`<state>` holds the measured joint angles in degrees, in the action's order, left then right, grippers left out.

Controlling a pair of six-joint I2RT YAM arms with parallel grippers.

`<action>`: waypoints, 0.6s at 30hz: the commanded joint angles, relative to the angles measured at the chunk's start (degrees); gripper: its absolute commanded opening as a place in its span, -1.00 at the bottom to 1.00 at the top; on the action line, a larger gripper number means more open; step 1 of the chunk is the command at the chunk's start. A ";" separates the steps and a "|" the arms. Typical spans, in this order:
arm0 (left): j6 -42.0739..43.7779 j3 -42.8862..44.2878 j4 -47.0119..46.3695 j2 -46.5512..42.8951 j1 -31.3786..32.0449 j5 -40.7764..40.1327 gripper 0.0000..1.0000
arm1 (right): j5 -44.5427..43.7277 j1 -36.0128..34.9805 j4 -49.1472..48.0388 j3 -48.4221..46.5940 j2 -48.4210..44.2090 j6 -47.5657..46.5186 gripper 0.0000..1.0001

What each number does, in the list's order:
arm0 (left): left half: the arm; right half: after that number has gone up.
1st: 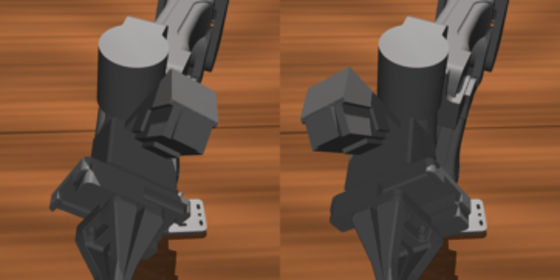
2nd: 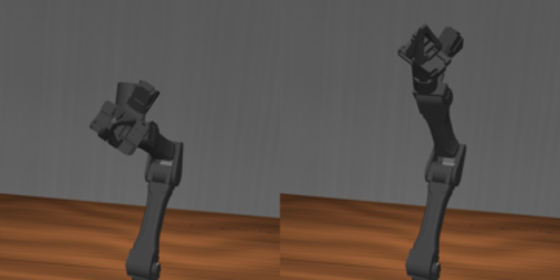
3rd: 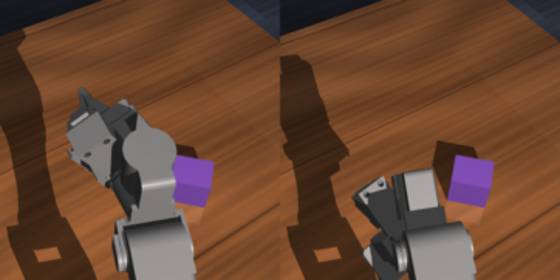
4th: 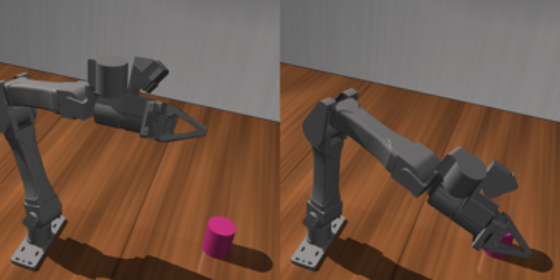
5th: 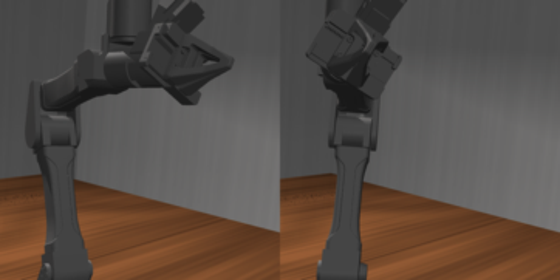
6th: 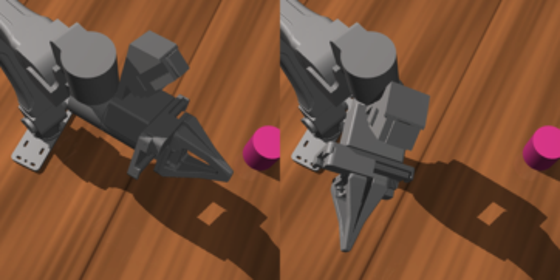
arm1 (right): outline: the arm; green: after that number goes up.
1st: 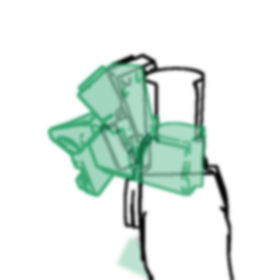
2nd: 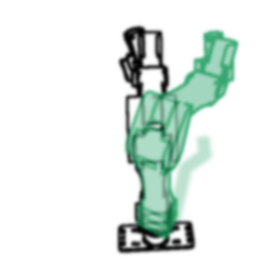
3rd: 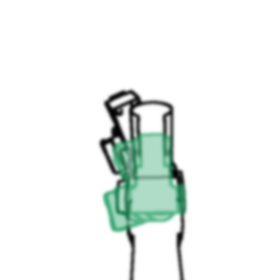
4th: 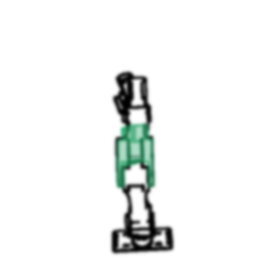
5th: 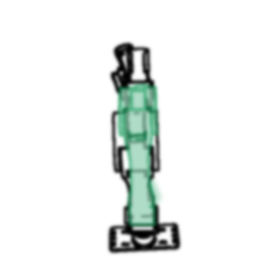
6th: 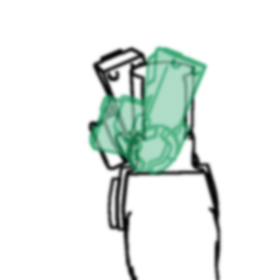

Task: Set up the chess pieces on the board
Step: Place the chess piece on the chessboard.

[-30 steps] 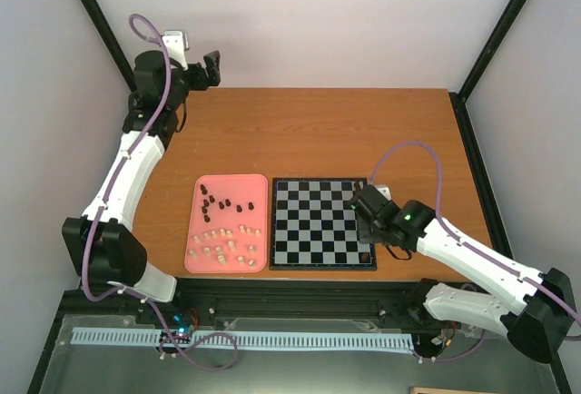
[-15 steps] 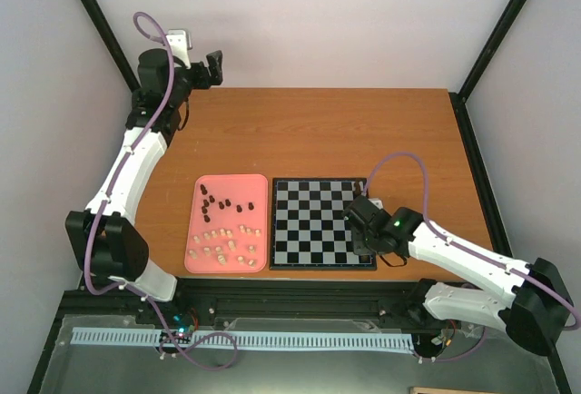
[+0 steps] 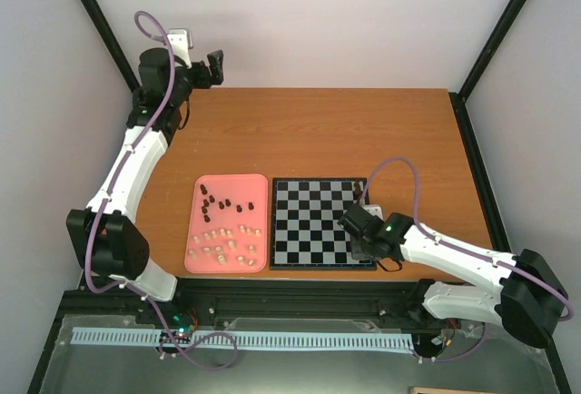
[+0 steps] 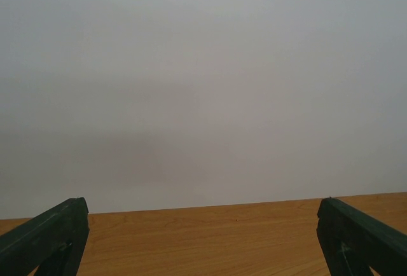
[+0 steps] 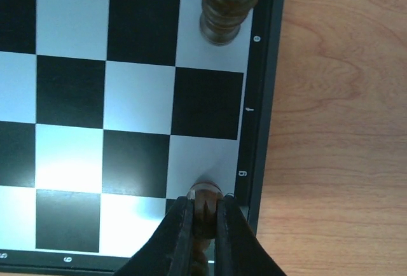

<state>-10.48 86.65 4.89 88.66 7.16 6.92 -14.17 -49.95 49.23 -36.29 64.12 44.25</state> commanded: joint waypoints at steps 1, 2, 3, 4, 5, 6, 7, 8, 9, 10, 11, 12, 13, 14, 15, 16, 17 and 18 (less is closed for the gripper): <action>-0.24 2.56 -0.57 0.02 0.40 0.48 0.99 | -4.04 -0.50 -1.44 1.03 -0.70 2.82 -0.95; -0.24 2.50 -0.51 0.02 0.40 0.47 0.99 | -4.73 -0.52 -1.40 1.00 -0.70 3.00 -0.94; -0.32 2.48 -0.61 0.01 0.40 0.51 0.99 | -5.00 -0.50 -1.54 1.10 -0.83 3.01 -0.94; -0.33 2.53 -0.65 0.08 0.40 0.59 0.99 | -5.33 -0.50 -1.84 1.18 -0.87 3.03 -0.94; -0.32 2.55 -0.63 0.08 0.40 0.68 0.99 | -5.60 -0.50 -2.12 1.14 -0.85 3.04 -0.94; -0.35 2.51 -0.66 0.08 0.40 0.65 1.00 | -5.93 -0.44 -2.40 1.17 -0.84 3.11 -0.94; -0.38 2.49 -0.62 0.07 0.38 0.65 1.00 | -6.15 -0.43 -2.70 1.33 -0.74 3.00 -0.94; -0.39 2.47 -0.66 0.11 0.40 0.65 1.00 | -6.38 -0.42 -3.09 1.40 -0.70 2.89 -0.94; -0.30 2.51 -0.67 0.17 0.40 0.64 0.99 | -6.54 -0.41 -3.35 1.52 -0.65 2.84 -0.94; -0.26 2.55 -0.59 0.13 0.40 0.60 0.99 | -6.48 -0.41 -3.50 1.49 -0.57 2.71 -0.94; -0.25 2.57 -0.52 0.09 0.40 0.51 0.99 | -6.40 -0.41 -3.71 1.41 -0.48 2.69 -0.95; -0.20 2.51 -0.49 0.09 0.44 0.49 0.99 | -6.14 -0.41 -4.08 1.52 -0.48 2.45 -0.95; -0.23 2.47 -0.49 0.05 0.41 0.45 1.00 | -5.99 -0.41 -4.40 1.69 -0.47 2.26 -0.94; -0.24 2.47 -0.47 -0.01 0.41 0.39 0.99 | -5.88 -0.41 -4.61 1.84 -0.44 2.26 -0.94; -0.24 2.48 -0.49 0.00 0.40 0.42 0.99 | -5.68 -0.41 -4.85 1.96 -0.34 2.20 -0.94; -0.24 2.51 -0.42 -0.06 0.40 0.40 0.99 | -5.50 -0.41 -5.04 2.06 -0.39 2.31 -0.94; -0.23 2.49 -0.41 -0.11 0.40 0.38 0.99 | -5.25 -0.41 -5.29 2.30 -0.44 2.31 -0.94; -0.15 2.43 -0.35 -0.12 0.39 0.32 0.99 | -4.99 -0.41 -5.55 2.55 -0.48 2.33 -0.94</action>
<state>-10.48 86.65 4.89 88.66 7.16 6.92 -18.26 -49.98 45.65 -35.03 64.12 45.76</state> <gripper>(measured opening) 0.997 0.073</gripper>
